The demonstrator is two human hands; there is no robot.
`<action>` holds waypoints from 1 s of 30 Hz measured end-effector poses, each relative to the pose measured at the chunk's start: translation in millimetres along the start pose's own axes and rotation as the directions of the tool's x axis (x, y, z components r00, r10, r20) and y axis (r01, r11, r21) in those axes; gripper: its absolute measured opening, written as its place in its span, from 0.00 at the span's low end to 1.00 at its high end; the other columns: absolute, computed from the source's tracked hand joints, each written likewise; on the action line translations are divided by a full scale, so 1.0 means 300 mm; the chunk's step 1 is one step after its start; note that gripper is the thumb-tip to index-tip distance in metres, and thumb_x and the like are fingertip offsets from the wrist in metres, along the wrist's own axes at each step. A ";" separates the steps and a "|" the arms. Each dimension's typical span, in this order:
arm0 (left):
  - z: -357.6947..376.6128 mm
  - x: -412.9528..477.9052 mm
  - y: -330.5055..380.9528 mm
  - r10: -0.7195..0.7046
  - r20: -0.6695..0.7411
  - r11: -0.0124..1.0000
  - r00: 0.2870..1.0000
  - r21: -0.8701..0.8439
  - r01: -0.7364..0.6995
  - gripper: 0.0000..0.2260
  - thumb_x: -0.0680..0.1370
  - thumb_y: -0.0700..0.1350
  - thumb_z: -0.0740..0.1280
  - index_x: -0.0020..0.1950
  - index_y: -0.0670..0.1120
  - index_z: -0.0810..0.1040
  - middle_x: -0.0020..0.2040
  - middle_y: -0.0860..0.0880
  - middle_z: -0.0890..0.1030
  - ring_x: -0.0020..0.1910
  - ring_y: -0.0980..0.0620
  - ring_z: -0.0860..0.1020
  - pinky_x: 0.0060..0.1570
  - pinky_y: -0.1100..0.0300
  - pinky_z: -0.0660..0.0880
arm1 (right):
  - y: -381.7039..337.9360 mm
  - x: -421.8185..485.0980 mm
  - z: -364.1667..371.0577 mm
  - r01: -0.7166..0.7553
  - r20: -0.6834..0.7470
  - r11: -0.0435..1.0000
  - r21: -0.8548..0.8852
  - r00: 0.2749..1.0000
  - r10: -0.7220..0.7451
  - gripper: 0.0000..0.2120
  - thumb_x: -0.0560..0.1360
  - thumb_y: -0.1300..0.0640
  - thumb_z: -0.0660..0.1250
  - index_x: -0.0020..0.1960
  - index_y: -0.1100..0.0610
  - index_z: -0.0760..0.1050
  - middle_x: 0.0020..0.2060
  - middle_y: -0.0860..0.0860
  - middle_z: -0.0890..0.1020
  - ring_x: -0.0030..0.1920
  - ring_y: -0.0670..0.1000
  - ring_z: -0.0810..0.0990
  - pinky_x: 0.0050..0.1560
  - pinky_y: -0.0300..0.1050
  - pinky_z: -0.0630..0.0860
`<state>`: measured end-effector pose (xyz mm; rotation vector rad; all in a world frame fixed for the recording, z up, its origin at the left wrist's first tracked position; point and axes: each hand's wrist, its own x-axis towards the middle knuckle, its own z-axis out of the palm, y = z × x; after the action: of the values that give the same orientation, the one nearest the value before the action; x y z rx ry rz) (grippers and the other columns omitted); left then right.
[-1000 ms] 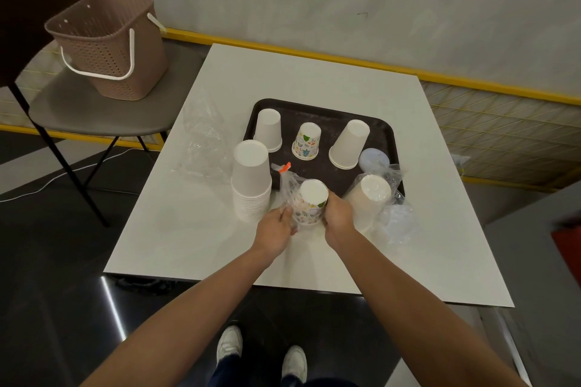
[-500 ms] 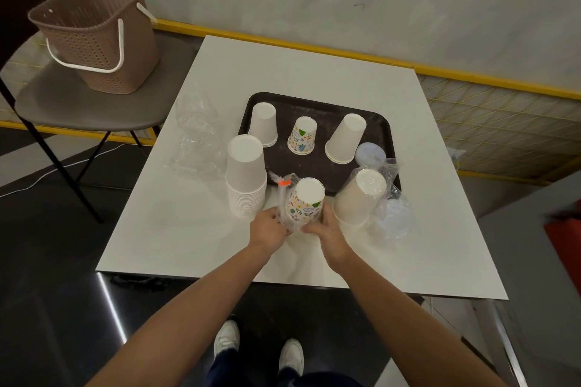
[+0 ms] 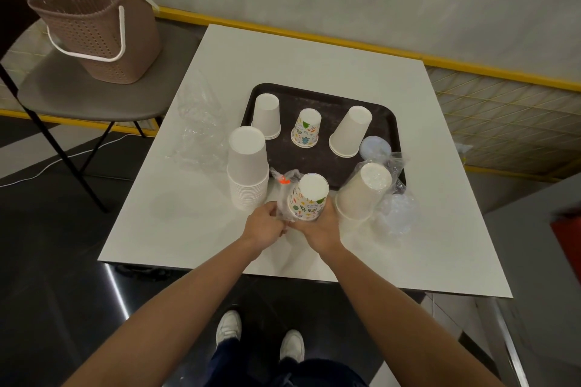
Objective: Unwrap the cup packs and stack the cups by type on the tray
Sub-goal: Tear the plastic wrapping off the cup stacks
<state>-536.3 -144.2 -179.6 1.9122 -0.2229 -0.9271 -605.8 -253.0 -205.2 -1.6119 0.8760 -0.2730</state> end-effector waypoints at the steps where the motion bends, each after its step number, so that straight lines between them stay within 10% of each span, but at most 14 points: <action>1: 0.003 -0.011 0.000 0.025 -0.005 0.999 1.000 0.026 -0.025 0.15 0.76 0.37 0.65 0.63 0.44 0.72 0.57 0.48 0.78 0.49 0.50 0.78 0.54 0.56 0.77 | 0.000 -0.002 0.003 0.005 -0.007 1.000 -0.010 1.000 -0.005 0.42 0.58 0.63 0.81 0.67 0.56 0.65 0.61 0.50 0.75 0.63 0.49 0.73 0.62 0.45 0.73; 6: 0.048 -0.101 -0.036 0.341 -0.215 0.933 0.915 0.196 -0.302 0.28 0.74 0.46 0.69 0.71 0.46 0.62 0.67 0.49 0.69 0.61 0.50 0.73 0.60 0.53 0.74 | -0.008 -0.012 0.007 0.044 -0.043 0.997 -0.057 0.998 -0.047 0.38 0.60 0.65 0.80 0.65 0.57 0.66 0.60 0.50 0.75 0.58 0.45 0.72 0.59 0.39 0.71; 12: 0.060 -0.120 -0.011 0.578 -0.261 0.810 0.774 0.304 -0.502 0.29 0.72 0.43 0.69 0.71 0.45 0.64 0.66 0.46 0.68 0.65 0.50 0.68 0.64 0.52 0.71 | -0.017 -0.024 0.001 0.056 -0.001 0.998 0.007 0.998 -0.056 0.36 0.58 0.64 0.80 0.59 0.49 0.67 0.59 0.51 0.77 0.61 0.53 0.76 0.62 0.56 0.75; 16: 0.074 -0.108 0.040 0.517 -0.233 0.850 0.823 0.249 -0.464 0.33 0.72 0.47 0.72 0.74 0.48 0.61 0.70 0.49 0.68 0.68 0.52 0.65 0.66 0.56 0.67 | -0.029 -0.037 -0.007 0.065 0.025 0.996 0.056 0.997 -0.066 0.38 0.56 0.49 0.77 0.62 0.52 0.68 0.59 0.52 0.77 0.61 0.52 0.77 0.60 0.51 0.76; 30: 0.045 -0.039 0.049 0.322 -0.182 0.946 0.929 0.106 -0.307 0.40 0.64 0.52 0.78 0.70 0.51 0.62 0.63 0.52 0.75 0.61 0.52 0.75 0.53 0.62 0.74 | -0.054 -0.075 -0.040 0.092 0.071 0.991 -0.095 0.994 -0.086 0.36 0.61 0.62 0.80 0.64 0.52 0.67 0.58 0.48 0.76 0.59 0.49 0.76 0.58 0.47 0.77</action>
<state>-550.4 -155.0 -164.7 1.9497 -0.4383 -0.5169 -622.4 -247.0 -180.6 -1.7440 0.7774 -0.2404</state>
